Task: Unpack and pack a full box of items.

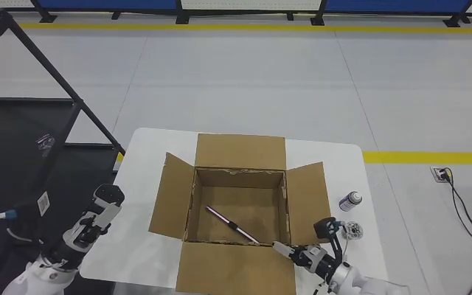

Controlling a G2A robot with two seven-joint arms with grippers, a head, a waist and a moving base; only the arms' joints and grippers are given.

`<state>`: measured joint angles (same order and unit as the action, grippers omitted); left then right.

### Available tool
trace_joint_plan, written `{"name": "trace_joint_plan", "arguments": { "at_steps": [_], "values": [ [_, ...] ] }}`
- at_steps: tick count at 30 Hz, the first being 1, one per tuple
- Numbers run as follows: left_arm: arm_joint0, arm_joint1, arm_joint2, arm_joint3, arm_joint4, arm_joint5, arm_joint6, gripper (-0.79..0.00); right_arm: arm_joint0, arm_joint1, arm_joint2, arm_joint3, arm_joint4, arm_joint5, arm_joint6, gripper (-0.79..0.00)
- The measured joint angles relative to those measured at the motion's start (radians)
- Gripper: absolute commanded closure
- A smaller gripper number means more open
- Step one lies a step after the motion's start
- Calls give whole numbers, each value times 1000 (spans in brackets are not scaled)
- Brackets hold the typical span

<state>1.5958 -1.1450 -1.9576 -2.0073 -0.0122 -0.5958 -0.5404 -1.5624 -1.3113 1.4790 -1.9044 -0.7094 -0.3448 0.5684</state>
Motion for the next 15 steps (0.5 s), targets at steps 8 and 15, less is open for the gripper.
{"name": "trace_joint_plan", "arguments": {
  "at_steps": [8,15],
  "values": [
    [7,4,-17,5,-13,-7,14,-785,45,-4,-88,-5,-79,144,-7,-785],
    [12,8,-25,13,-24,-14,20,-785,75,-7,-133,0,-83,203,-18,-785]
  ]
}}
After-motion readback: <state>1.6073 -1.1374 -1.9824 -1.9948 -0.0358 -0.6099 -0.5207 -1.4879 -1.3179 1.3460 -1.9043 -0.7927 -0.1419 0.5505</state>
